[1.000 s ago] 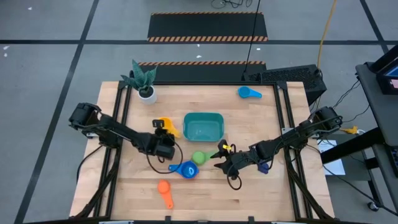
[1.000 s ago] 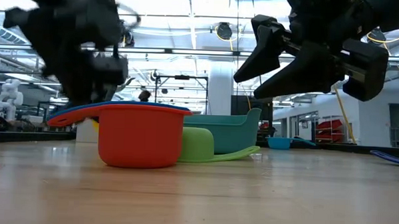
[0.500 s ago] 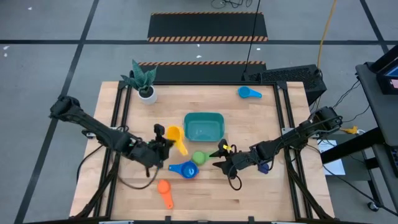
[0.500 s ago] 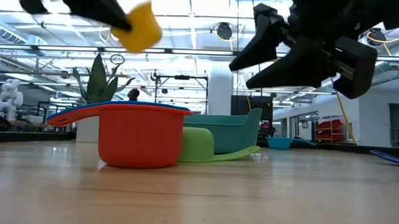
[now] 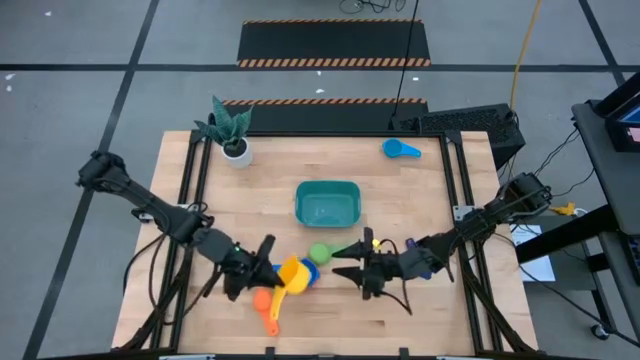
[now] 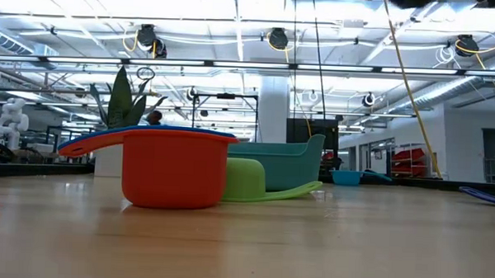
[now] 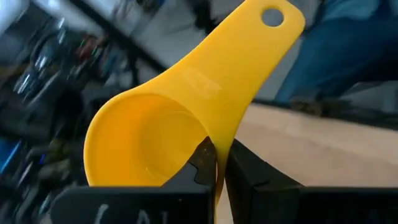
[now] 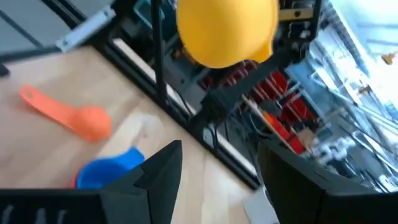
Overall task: Nest measuring cups in basket
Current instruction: Stack the yellow measuring cup on top of the blue measuring cup
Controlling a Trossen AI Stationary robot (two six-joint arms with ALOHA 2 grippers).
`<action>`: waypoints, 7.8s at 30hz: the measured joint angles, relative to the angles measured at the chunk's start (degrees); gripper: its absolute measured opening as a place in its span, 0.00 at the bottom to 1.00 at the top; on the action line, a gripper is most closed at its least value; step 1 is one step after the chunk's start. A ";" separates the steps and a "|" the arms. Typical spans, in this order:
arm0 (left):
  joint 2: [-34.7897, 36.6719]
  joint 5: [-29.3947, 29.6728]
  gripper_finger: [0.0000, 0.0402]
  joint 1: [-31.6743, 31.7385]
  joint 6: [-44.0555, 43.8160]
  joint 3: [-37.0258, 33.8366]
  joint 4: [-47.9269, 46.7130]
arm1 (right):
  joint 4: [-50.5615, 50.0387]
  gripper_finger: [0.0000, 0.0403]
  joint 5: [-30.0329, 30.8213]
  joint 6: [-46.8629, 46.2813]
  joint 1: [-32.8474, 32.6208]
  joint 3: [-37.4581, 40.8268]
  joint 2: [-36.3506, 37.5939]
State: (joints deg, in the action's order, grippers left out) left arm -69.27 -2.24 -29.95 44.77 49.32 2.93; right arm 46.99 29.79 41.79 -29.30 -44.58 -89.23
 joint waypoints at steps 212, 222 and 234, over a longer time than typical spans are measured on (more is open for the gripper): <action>-25.07 -18.99 0.02 18.90 -12.07 10.60 7.25 | -42.05 0.00 -1.52 -25.48 6.15 -5.09 13.65; -25.07 -8.74 0.02 18.88 -14.54 10.60 -3.79 | -46.93 0.14 8.72 -25.30 6.30 -5.09 13.62; -25.07 -0.61 0.02 20.18 -20.83 10.60 -9.55 | -43.30 0.30 19.84 -11.97 0.20 -5.09 13.60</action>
State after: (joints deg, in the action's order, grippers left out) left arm -94.35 -2.85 -9.77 23.93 59.92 -6.62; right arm 3.69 49.63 29.82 -29.11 -49.67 -75.64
